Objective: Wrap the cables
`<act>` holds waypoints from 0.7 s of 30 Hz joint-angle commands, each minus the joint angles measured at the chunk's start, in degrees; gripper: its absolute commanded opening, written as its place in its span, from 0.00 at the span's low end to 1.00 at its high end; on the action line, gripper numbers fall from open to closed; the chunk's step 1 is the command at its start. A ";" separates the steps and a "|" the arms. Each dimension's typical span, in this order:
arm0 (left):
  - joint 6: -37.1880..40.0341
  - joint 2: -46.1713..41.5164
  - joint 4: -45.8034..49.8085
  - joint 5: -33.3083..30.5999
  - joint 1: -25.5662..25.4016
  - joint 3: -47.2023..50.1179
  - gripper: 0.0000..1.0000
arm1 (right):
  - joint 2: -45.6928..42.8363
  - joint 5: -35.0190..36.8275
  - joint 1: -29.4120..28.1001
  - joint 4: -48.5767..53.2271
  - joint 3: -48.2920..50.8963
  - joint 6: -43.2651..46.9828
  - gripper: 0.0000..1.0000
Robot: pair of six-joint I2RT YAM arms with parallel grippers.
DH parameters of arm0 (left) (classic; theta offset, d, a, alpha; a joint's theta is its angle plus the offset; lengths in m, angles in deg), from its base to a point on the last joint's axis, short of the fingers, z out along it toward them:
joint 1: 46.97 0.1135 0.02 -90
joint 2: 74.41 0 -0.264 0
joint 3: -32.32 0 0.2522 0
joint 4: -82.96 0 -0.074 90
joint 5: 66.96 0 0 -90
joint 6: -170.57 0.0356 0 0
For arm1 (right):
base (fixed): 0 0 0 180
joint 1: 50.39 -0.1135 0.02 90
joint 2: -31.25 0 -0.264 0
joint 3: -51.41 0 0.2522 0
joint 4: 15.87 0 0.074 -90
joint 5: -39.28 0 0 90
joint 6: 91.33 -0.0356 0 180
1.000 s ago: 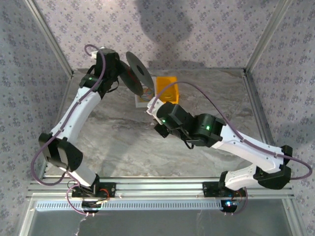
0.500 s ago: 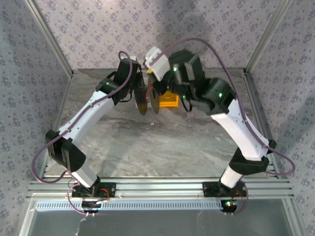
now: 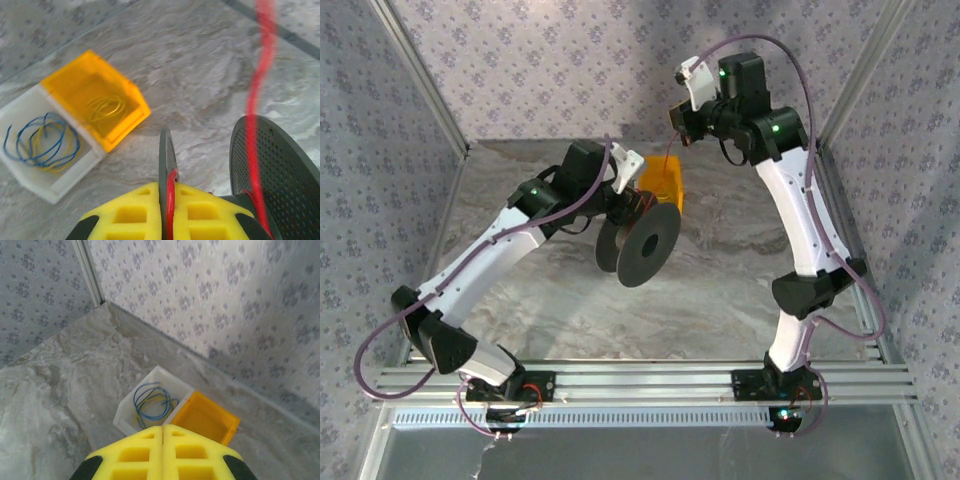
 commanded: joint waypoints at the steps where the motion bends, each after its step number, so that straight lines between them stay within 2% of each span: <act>1: 7.78 -6.26 8.42 13.83 -0.61 2.27 0.00 | -2.06 -3.13 6.58 -12.03 6.92 -3.49 0.00; 5: 8.56 -10.21 8.86 20.38 0.87 1.06 0.00 | -6.00 -8.65 12.05 -18.94 21.96 -7.03 0.00; 8: 6.62 -12.66 5.08 27.77 5.17 0.01 0.00 | -8.97 -13.33 14.68 -24.44 32.54 -10.58 0.00; 11: 0.68 -14.65 -5.37 38.68 10.90 0.81 0.00 | -12.20 -15.21 14.82 -28.68 42.16 -13.18 0.00; 13: -5.06 -15.30 -14.11 43.50 13.72 1.62 0.00 | -15.09 -15.04 14.49 -32.62 48.85 -15.54 0.00; 17: -14.25 -15.27 -28.49 44.65 16.50 3.09 0.00 | -20.66 -13.45 14.44 -39.65 59.41 -21.19 0.00; 19: -22.46 -15.27 -40.34 44.42 18.77 5.93 0.00 | -23.24 -11.96 14.39 -42.24 63.38 -24.21 0.00; 21: -29.39 -14.93 -49.57 41.35 20.79 8.19 0.00 | -25.08 -9.85 14.21 -43.01 65.61 -26.54 0.00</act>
